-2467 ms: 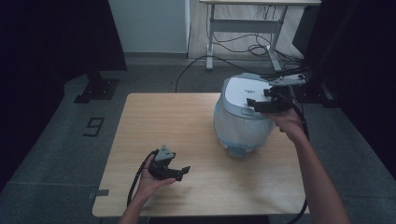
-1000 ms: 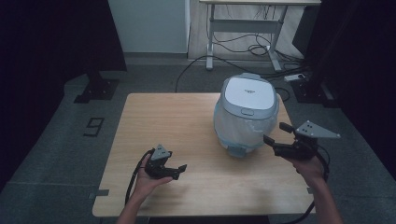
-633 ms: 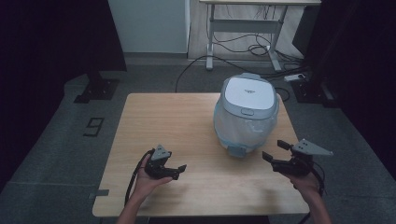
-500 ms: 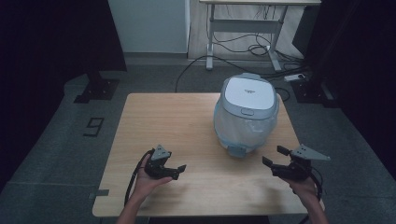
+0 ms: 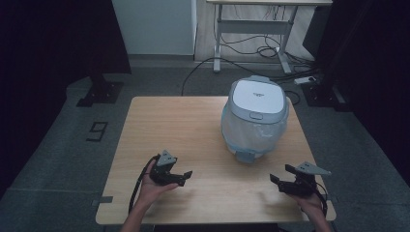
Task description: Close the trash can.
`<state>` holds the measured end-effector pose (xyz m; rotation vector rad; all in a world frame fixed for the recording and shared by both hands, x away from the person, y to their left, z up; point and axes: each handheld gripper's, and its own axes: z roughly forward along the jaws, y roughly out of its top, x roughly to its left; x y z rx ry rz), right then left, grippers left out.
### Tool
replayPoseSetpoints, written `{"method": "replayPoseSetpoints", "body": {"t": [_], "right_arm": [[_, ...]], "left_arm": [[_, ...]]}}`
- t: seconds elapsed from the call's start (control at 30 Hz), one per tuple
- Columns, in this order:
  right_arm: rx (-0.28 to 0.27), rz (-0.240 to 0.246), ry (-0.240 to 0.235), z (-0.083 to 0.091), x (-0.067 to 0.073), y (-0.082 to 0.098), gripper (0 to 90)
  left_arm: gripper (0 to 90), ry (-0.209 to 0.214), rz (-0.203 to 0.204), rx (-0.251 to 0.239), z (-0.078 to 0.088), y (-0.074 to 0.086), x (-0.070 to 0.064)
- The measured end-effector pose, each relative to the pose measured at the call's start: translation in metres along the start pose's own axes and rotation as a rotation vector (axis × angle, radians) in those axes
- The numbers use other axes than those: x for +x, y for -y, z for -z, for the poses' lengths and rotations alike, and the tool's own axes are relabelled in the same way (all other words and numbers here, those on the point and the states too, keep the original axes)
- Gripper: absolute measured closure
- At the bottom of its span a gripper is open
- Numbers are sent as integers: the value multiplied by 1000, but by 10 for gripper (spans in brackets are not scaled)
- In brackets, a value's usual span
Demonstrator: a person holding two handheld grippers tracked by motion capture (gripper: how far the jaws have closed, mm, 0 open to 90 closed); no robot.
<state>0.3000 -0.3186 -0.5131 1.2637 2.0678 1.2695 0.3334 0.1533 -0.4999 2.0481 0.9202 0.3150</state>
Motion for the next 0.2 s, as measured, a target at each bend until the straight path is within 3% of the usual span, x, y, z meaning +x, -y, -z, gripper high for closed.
{"method": "replayPoseSetpoints", "body": {"t": [0.2], "right_arm": [[-1, -7, 12, 1, -4, 3, 173]], "left_arm": [[160, -6, 2, 4, -1, 1, 1]]}}
